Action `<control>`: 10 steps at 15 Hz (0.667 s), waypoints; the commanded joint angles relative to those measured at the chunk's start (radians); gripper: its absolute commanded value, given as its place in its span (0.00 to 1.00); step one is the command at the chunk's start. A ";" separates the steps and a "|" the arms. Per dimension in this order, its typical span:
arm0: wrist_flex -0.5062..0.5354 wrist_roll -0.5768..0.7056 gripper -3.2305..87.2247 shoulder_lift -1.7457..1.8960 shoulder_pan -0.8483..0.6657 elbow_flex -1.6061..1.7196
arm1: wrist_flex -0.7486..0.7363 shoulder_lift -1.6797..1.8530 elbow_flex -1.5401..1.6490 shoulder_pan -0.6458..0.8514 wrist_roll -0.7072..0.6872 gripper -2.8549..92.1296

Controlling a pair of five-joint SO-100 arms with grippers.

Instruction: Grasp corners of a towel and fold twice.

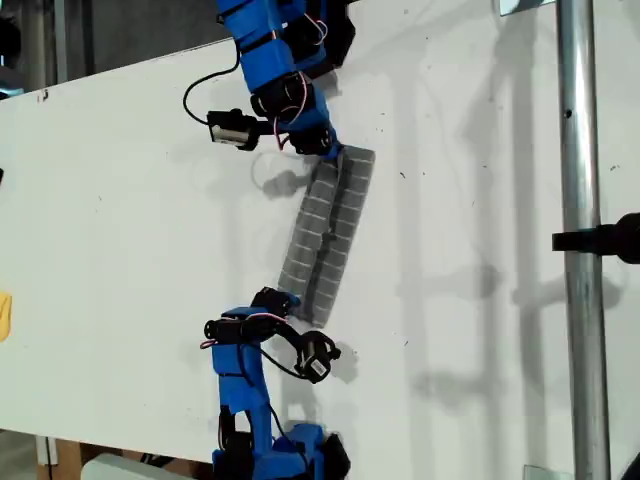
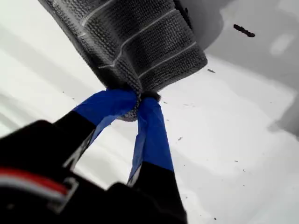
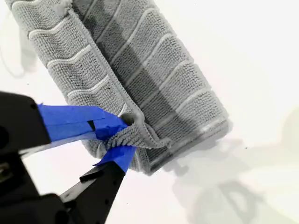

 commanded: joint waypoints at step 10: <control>-0.195 -0.107 0.01 -0.018 0.081 0.215 | -0.483 -0.146 0.176 -0.071 0.055 0.03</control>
